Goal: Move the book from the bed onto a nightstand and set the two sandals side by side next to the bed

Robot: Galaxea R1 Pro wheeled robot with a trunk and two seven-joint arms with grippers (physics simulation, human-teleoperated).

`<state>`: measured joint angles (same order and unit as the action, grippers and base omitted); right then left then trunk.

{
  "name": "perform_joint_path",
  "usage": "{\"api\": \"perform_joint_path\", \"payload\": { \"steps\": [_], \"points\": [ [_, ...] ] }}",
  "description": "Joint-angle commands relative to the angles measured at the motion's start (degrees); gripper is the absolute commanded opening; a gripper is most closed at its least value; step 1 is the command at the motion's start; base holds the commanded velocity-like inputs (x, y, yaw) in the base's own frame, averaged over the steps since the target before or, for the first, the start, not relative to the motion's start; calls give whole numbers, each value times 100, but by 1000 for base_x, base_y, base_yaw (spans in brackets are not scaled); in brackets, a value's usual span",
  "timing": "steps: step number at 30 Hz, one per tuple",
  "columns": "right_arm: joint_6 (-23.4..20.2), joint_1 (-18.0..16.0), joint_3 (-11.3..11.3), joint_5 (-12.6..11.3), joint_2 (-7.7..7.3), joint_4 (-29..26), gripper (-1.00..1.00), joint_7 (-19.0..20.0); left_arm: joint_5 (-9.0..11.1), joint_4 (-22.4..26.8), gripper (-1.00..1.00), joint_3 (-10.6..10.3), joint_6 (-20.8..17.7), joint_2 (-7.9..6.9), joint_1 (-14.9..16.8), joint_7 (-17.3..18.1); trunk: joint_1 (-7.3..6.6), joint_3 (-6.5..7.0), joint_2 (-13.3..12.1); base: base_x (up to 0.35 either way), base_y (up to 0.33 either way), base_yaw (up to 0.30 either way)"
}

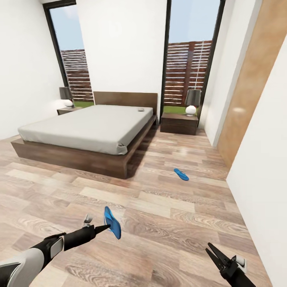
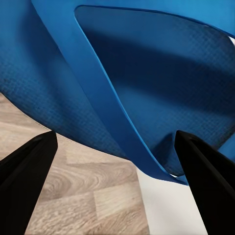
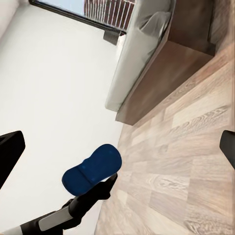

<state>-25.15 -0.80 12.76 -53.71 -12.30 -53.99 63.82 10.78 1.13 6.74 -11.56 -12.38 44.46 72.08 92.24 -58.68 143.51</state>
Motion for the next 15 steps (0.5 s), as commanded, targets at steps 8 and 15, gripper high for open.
{"api": "perform_joint_path", "payload": {
  "steps": [8, 15],
  "points": [
    [-51, -2, -2, -35, -1, 5, 100, 7, -23, 2, -100, 64, -57, -26, 1, 19, 1, -5, 2, 175, 0, -244],
    [-51, -1, -2, -35, -1, 5, 100, 7, -23, 2, -100, 64, -57, -35, 1, 17, 1, -5, 2, 175, 0, -236]
  ]
}}
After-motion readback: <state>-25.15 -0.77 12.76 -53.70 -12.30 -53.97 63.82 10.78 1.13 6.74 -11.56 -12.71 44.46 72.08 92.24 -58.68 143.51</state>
